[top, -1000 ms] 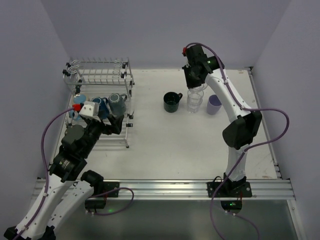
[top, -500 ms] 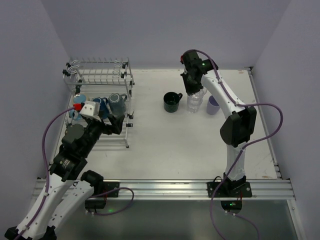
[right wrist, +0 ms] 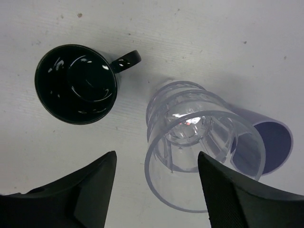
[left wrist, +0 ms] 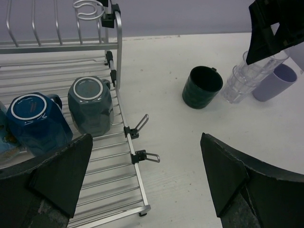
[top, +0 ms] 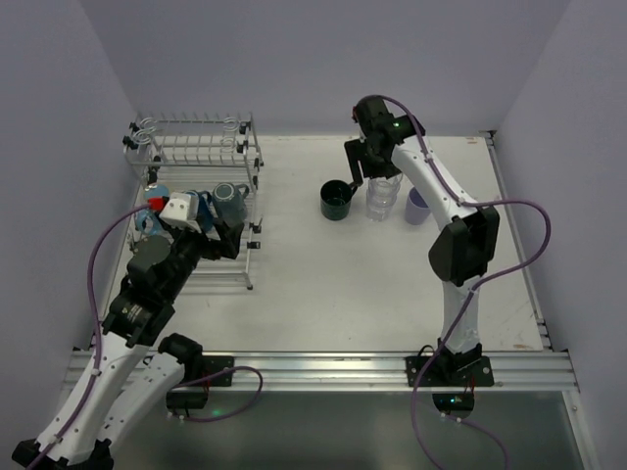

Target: Unload the cups from the dish rack

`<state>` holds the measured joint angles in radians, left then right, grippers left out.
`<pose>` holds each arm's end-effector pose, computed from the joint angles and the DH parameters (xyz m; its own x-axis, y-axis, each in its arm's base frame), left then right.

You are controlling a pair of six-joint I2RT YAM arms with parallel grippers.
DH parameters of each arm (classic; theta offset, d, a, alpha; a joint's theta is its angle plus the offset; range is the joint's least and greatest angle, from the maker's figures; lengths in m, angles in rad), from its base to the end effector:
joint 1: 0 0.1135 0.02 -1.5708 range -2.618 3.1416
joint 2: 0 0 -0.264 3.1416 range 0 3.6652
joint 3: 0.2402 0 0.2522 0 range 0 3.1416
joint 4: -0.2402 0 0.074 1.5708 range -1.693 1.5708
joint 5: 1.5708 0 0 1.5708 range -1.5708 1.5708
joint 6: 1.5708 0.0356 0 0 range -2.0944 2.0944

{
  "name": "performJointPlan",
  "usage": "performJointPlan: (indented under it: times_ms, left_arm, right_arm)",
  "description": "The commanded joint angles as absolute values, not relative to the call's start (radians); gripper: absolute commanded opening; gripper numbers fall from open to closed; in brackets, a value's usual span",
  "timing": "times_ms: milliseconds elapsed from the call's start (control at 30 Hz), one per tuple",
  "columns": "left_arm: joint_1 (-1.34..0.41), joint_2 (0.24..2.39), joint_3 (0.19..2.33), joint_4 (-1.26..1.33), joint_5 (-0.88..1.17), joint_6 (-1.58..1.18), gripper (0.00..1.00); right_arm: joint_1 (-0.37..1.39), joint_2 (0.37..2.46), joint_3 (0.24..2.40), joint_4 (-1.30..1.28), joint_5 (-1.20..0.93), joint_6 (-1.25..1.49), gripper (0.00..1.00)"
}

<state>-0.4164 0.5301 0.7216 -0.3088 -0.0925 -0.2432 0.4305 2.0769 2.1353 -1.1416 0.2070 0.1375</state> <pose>0.1202 -0.0496 0.3397 -0.1807 -0.1823 -0.9665 0.2837 0.9313 -0.2287 0.4029 0.1770 0.3224 -0.8393 -0.2378 -0.4890 -0.2078 0.9713 -0.1156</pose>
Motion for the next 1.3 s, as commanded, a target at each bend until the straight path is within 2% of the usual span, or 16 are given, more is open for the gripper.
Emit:
performJointPlan:
  times_ms: [0,33,233,333,400,433,733,967,1267]
  left_arm:
    - [-0.396,0.575,0.722,-0.282,-0.112,-0.256,1.0]
    - [-0.396,0.586,0.73,-0.285,-0.121,-0.265,1.0]
    - [-0.393,0.663,0.768,-0.327,-0.236,-0.392,1.0]
    - [-0.393,0.704,0.767,-0.283,-0.252,-0.459,1.0]
    - [-0.393,0.767,0.761,-0.243,-0.244,-0.474,1.0]
    - [-0.393,0.794,0.765,-0.21,-0.256,-0.477,1.0]
    - [-0.393,1.081,0.879,-0.097,-0.429,-0.408,1.0]
    - [-0.362,1.229,0.939,-0.075,-0.523,-0.367,1.0]
    - [-0.305,1.36,0.965,-0.018,-0.494,-0.35,1.0]
  right_arm:
    - [0.44,1.938,2.166,-1.094,0.161,0.092,0.73]
    - [0.446,1.909,2.101,-1.057,0.157,0.095,0.78]
    - [0.518,1.549,1.733,-0.667,0.094,0.159,0.87]
    - [0.558,1.336,1.38,-0.408,0.03,0.25,0.94]
    - [0.569,1.237,1.245,-0.225,-0.036,0.331,0.96]
    - [0.572,1.153,1.133,-0.174,-0.076,0.353,0.96]
    - [0.584,0.841,0.737,0.153,-0.184,0.483,0.96]
    - [0.584,0.811,0.69,0.159,-0.206,0.463,0.97]
    - [0.584,0.816,0.672,0.186,-0.268,0.454,0.97]
